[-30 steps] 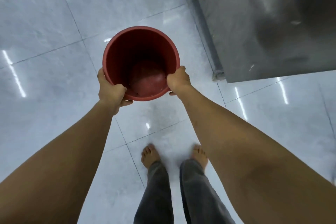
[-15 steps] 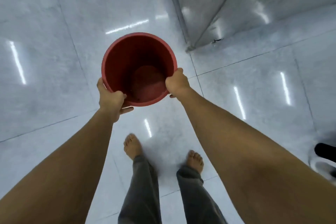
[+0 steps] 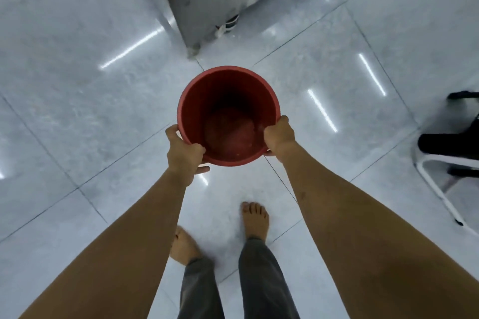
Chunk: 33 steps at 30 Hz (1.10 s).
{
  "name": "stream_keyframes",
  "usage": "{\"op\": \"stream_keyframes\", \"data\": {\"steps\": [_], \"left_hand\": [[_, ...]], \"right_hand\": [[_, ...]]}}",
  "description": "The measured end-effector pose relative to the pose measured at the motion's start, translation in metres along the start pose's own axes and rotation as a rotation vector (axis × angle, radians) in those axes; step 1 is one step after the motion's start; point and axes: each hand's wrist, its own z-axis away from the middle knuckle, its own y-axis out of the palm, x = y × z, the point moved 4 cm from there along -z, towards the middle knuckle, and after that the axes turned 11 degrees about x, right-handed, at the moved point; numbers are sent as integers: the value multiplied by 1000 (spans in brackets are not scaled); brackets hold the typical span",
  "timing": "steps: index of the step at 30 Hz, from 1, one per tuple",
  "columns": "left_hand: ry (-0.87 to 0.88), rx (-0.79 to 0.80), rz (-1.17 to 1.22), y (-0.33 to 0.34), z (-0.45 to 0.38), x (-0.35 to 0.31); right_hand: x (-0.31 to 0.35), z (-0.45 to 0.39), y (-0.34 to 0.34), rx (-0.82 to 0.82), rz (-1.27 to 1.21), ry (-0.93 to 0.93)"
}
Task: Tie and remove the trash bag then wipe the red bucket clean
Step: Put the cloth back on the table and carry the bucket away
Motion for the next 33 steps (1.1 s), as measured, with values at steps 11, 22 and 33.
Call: {"op": "stream_keyframes", "data": {"steps": [11, 22, 33], "left_hand": [[148, 179, -462, 152, -60, -71], [121, 162, -628, 220, -74, -71], [138, 144, -689, 227, -71, -69]], "right_hand": [[-37, -72, -128, -153, -273, 47], [-83, -90, -164, -193, -415, 119], [-90, -87, -161, -110, -561, 190]]}}
